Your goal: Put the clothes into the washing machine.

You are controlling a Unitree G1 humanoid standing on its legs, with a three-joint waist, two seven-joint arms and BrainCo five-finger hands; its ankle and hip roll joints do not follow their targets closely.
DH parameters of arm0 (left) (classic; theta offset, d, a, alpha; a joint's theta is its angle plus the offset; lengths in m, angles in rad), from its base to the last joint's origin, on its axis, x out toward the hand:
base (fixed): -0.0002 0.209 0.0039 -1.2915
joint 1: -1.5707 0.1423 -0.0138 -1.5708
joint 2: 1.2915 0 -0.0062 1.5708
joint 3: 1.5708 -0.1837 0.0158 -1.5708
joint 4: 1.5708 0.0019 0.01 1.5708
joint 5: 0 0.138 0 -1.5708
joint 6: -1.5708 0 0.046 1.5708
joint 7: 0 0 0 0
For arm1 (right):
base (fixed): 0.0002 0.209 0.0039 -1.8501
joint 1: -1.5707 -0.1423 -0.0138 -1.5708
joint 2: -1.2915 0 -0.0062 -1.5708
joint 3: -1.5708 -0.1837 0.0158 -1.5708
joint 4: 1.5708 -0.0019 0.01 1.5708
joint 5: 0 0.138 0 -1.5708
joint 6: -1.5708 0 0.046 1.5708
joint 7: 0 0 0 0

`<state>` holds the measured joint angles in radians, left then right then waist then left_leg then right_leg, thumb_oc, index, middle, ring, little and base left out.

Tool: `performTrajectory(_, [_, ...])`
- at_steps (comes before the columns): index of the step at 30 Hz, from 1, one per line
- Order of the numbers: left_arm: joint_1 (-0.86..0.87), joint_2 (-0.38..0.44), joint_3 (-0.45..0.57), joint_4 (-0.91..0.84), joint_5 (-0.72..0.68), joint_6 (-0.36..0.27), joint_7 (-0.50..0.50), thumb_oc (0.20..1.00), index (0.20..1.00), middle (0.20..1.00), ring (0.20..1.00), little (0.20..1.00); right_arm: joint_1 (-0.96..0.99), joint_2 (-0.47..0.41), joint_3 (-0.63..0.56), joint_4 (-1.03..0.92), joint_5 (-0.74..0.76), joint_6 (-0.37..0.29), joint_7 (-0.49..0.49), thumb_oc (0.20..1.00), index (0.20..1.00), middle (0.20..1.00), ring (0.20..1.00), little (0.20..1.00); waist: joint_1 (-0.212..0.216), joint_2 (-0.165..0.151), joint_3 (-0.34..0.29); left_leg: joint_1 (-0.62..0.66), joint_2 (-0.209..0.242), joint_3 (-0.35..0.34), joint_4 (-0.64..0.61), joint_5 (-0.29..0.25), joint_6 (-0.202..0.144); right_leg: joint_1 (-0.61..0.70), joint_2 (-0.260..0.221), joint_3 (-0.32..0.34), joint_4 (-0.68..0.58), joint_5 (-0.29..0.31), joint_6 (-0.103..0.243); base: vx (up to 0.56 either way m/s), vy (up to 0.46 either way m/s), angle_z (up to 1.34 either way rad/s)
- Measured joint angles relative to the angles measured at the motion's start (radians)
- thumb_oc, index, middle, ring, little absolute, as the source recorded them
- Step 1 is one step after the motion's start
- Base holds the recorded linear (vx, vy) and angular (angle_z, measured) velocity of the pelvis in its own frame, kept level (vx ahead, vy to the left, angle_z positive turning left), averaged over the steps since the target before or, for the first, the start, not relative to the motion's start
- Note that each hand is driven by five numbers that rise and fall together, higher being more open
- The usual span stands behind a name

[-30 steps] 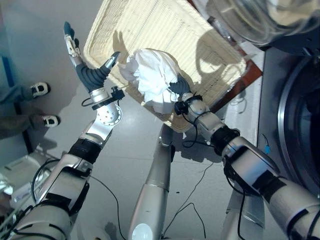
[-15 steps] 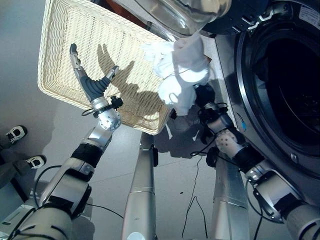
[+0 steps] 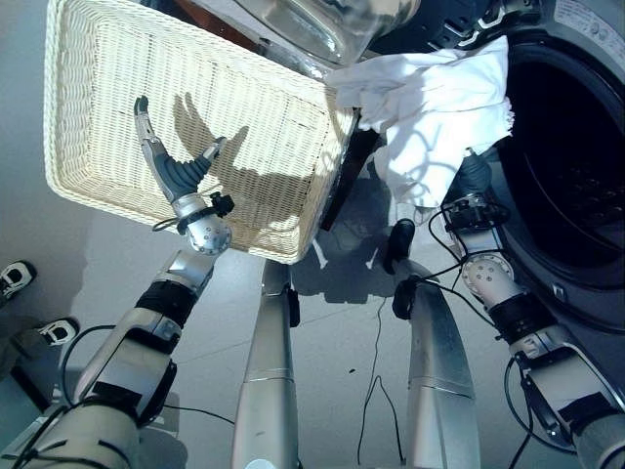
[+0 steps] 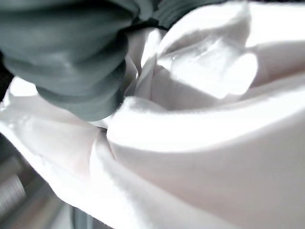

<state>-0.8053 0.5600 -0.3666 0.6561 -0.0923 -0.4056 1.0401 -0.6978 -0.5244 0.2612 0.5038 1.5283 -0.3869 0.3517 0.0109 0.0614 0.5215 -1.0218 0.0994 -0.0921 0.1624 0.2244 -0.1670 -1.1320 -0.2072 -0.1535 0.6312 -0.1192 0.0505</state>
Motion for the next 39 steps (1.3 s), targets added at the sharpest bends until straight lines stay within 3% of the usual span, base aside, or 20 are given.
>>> performTrajectory(7, [-0.007,0.011,-0.005,0.020,0.000,0.000,-0.001,1.000,1.000,1.000,1.000,1.000,-0.037,-0.005,-0.042,0.205,0.186,0.023,0.054,0.200,0.200,0.200,0.200,0.200,0.000,0.000,0.000,0.013,0.001,0.008,-0.007,0.000,0.001,0.000,0.002,0.007,-0.002,0.001,0.000,0.00,-0.017,-0.01])
performTrajectory(13, [-0.037,0.011,-0.005,0.044,-0.002,-0.001,-0.019,1.000,1.000,1.000,1.000,1.000,-0.114,-0.005,-0.081,0.328,0.301,0.067,0.035,0.200,0.200,0.200,0.200,0.200,0.002,0.000,0.000,0.012,0.001,0.010,-0.009,0.001,0.001,-0.001,0.003,0.007,-0.006,0.002,0.000,0.01,-0.050,-0.01])
performTrajectory(16, [-0.048,0.021,-0.006,0.052,-0.006,-0.002,-0.025,1.000,1.000,1.000,1.000,1.000,-0.174,-0.012,-0.108,0.382,0.312,0.069,-0.027,0.200,0.200,0.200,0.200,0.200,0.003,0.000,0.000,0.012,0.002,0.010,-0.010,0.001,0.001,-0.001,0.003,0.007,-0.006,0.002,0.000,0.02,-0.081,0.00])
performTrajectory(18, [-0.070,0.048,-0.038,0.078,-0.010,-0.010,-0.039,1.000,1.000,1.000,1.000,1.000,-0.272,-0.049,-0.115,0.501,0.301,0.057,-0.165,0.200,0.200,0.200,0.200,0.200,0.009,0.000,0.000,0.012,0.003,0.011,-0.009,0.001,0.001,0.000,0.005,0.008,-0.007,0.005,0.001,0.02,-0.091,-0.02])
performTrajectory(20, [-0.070,0.068,-0.052,0.078,-0.009,-0.021,-0.041,1.000,1.000,1.000,1.000,1.000,-0.365,-0.103,-0.162,0.568,0.290,-0.004,-0.325,0.200,0.200,0.200,0.200,0.200,0.013,-0.001,0.000,0.011,0.002,0.010,-0.009,0.002,0.002,0.001,0.006,0.009,-0.011,0.009,0.002,0.02,-0.074,-0.01])
performTrajectory(21, [-0.067,0.075,-0.060,0.073,-0.009,-0.023,-0.042,1.000,1.000,1.000,1.000,1.000,-0.383,-0.130,-0.175,0.564,0.295,-0.059,-0.385,0.313,0.313,0.313,0.313,0.313,0.017,-0.001,0.001,0.010,0.003,0.010,-0.009,0.002,0.002,0.001,0.006,0.009,-0.013,0.010,0.002,0.02,-0.055,-0.03])
performTrajectory(22, [-0.050,0.084,-0.076,0.047,-0.008,-0.024,-0.040,1.000,1.000,1.000,1.000,1.000,-0.389,-0.191,-0.205,0.542,0.301,-0.215,-0.449,1.000,1.000,1.000,1.000,1.000,0.033,-0.001,0.001,0.006,0.006,0.010,-0.009,0.002,0.002,0.001,0.011,0.009,-0.021,0.013,0.003,0.00,0.000,0.00])
performTrajectory(23, [-0.042,0.092,-0.078,0.025,-0.008,-0.021,-0.037,1.000,1.000,1.000,1.000,1.000,-0.385,-0.218,-0.218,0.516,0.298,-0.281,-0.479,1.000,1.000,1.000,1.000,1.000,0.033,-0.003,0.002,0.005,0.006,0.009,-0.009,0.002,0.002,0.002,0.013,0.009,-0.023,0.014,0.003,0.00,0.000,0.00])
performTrajectory(24, [-0.042,0.092,-0.078,0.025,-0.008,-0.021,-0.037,1.000,1.000,1.000,1.000,1.000,-0.385,-0.218,-0.218,0.516,0.298,-0.281,-0.479,1.000,1.000,1.000,1.000,1.000,0.033,-0.003,0.002,0.005,0.006,0.009,-0.009,0.002,0.002,0.002,0.013,0.009,-0.023,0.014,0.003,0.00,0.000,0.00])
performTrajectory(25, [-0.011,0.116,-0.091,-0.033,-0.006,-0.011,-0.027,1.000,1.000,1.000,1.000,1.000,-0.361,-0.250,-0.233,0.427,0.210,-0.402,-0.541,1.000,1.000,1.000,1.000,1.000,0.027,-0.004,0.003,-0.002,0.005,0.007,-0.009,0.002,0.002,-0.002,0.012,0.008,-0.026,0.014,0.004,0.00,0.000,0.00])
performTrajectory(26, [-0.016,0.129,-0.093,-0.053,-0.004,-0.007,-0.027,1.000,1.000,1.000,1.000,1.000,-0.360,-0.255,-0.239,0.362,0.102,-0.451,-0.601,1.000,1.000,1.000,1.000,1.000,0.026,-0.006,0.004,-0.010,0.003,0.007,-0.009,0.003,0.003,-0.008,0.010,0.009,-0.033,0.021,0.006,-0.01,0.029,-0.05])
performTrajectory(29, [-0.061,0.179,-0.092,-0.027,-0.010,-0.003,-0.042,1.000,1.000,1.000,1.000,1.000,-0.361,-0.275,-0.238,0.315,0.003,-0.375,-0.637,1.000,1.000,1.000,1.000,1.000,0.025,-0.012,0.008,-0.017,0.002,0.007,-0.009,0.004,0.005,-0.015,0.010,0.013,-0.046,0.036,0.009,0.01,0.019,-0.05])
performTrajectory(32, [-0.122,0.189,-0.087,0.024,-0.027,-0.010,-0.069,1.000,1.000,1.000,1.000,1.000,-0.399,-0.277,-0.240,0.536,0.032,-0.261,-0.551,1.000,1.000,1.000,1.000,1.000,0.033,-0.017,0.010,-0.009,-0.005,0.003,-0.007,0.007,0.009,-0.002,0.005,0.013,-0.044,0.038,0.012,0.02,-0.007,0.06])
performTrajectory(35, [-0.119,0.170,-0.090,0.035,-0.030,-0.013,-0.080,1.000,1.000,1.000,1.000,1.000,-0.412,-0.276,-0.235,0.610,0.033,-0.216,-0.531,1.000,1.000,1.000,1.000,1.000,0.032,-0.017,0.010,-0.004,-0.012,0.002,-0.006,0.009,0.012,0.004,0.000,0.013,-0.042,0.038,0.014,0.02,-0.035,0.04])
performTrajectory(36, [-0.105,0.146,-0.092,0.035,-0.030,-0.012,-0.090,1.000,1.000,1.000,1.000,1.000,-0.415,-0.275,-0.209,0.626,-0.010,-0.165,-0.559,1.000,1.000,1.000,1.000,1.000,0.031,-0.017,0.010,-0.004,-0.013,-0.004,-0.005,0.011,0.014,0.009,-0.001,0.009,-0.042,0.039,0.016,0.01,-0.034,0.04])
performTrajectory(39, [-0.096,0.121,-0.093,0.035,-0.030,-0.012,-0.107,1.000,1.000,1.000,1.000,1.000,-0.420,-0.278,-0.207,0.638,-0.130,-0.115,-0.623,1.000,1.000,1.000,1.000,1.000,0.030,-0.017,0.010,-0.003,-0.013,-0.012,-0.002,0.013,0.016,0.013,-0.001,0.004,-0.039,0.040,0.015,0.00,-0.020,0.03])
